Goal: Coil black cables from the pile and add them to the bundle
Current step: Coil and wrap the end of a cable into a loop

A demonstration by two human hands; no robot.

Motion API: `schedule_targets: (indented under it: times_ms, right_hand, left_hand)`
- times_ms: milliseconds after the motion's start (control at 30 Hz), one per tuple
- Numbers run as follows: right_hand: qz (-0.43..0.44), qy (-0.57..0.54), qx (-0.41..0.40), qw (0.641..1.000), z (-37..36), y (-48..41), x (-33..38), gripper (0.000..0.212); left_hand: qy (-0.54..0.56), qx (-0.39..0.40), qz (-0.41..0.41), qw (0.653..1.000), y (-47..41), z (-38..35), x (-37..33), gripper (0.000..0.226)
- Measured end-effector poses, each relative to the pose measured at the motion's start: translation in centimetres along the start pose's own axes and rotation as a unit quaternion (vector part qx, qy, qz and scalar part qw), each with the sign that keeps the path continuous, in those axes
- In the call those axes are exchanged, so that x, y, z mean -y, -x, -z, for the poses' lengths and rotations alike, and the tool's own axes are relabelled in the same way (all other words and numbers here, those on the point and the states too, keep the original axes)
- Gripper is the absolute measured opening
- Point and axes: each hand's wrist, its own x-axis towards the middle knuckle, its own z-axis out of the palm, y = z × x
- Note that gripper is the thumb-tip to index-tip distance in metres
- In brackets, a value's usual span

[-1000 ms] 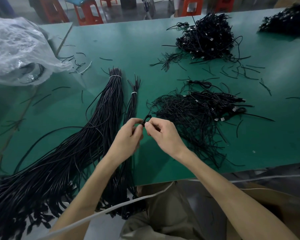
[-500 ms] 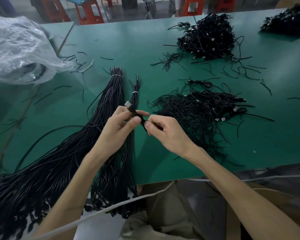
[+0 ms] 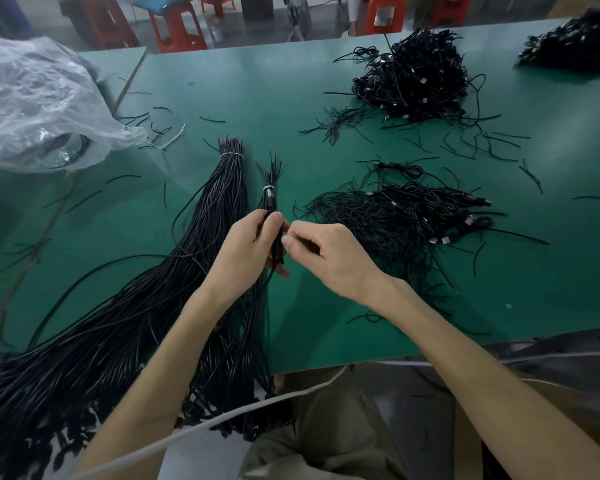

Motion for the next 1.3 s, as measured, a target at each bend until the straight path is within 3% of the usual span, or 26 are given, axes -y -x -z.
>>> schedule_targets:
  times_ms: [67, 167, 233, 333, 433, 500, 733, 833, 933, 1033, 1167, 1233, 1300]
  right_hand:
    - [0.031, 0.075, 0.000, 0.997, 0.1, 0.0, -0.1, 0.029]
    - [0.116, 0.202, 0.000, 0.972, -0.2, 0.6, 0.2, 0.023]
    - [0.167, 0.255, -0.005, 0.953, -0.6, 1.2, 0.2, 0.023]
    - [0.172, 0.266, -0.024, 0.948, -0.9, 1.9, -0.3, 0.023]
    - [0.133, 0.232, -0.052, 0.962, -0.7, 2.2, -0.9, 0.020]
    - [0.116, 0.208, -0.051, 0.970, -0.7, 2.3, -0.8, 0.020]
    - [0.090, 0.154, -0.056, 0.982, -0.6, 1.8, -0.3, 0.023]
    - [0.086, 0.118, -0.044, 0.988, -0.8, 1.8, 0.2, 0.026]
    - [0.089, 0.117, -0.042, 0.988, -0.6, 1.4, 0.5, 0.024]
    - [0.123, 0.179, -0.028, 0.976, -0.4, 1.4, 0.3, 0.020]
    - [0.226, 0.322, 0.013, 0.919, -0.5, 2.1, 0.4, 0.019]
    - [0.258, 0.341, 0.005, 0.904, -0.4, 2.2, 0.6, 0.021]
    - [0.243, 0.314, -0.017, 0.918, 0.0, 2.4, 0.6, 0.022]
  left_hand:
    - [0.045, 0.068, 0.077, 0.994, -0.5, 0.7, 0.3, 0.039]
    - [0.116, 0.176, 0.207, 0.955, -0.9, 1.7, 1.1, 0.038]
    - [0.137, 0.221, 0.243, 0.934, -0.7, 2.1, 1.8, 0.035]
    - [0.182, 0.245, 0.210, 0.929, 0.2, 2.7, 3.0, 0.019]
    - [0.189, 0.276, 0.119, 0.935, 1.1, 3.6, 3.4, 0.048]
    - [0.149, 0.285, 0.069, 0.944, 1.5, 3.3, 3.2, 0.049]
    - [-0.004, 0.123, -0.008, 0.992, 1.3, 2.2, 2.8, 0.017]
    - [-0.049, 0.092, -0.054, 0.993, 1.3, 1.4, 2.7, 0.032]
    - [-0.008, 0.105, -0.015, 0.994, 1.5, 0.8, 2.3, 0.044]
    - [0.017, 0.153, 0.093, 0.984, 1.1, 1.1, 2.0, 0.045]
    - [0.000, 0.259, 0.253, 0.932, -0.2, 2.1, 1.9, 0.044]
    - [0.009, 0.306, 0.263, 0.915, -0.7, 2.6, 1.8, 0.043]
    - [0.025, 0.324, 0.222, 0.919, -0.9, 2.8, 1.8, 0.042]
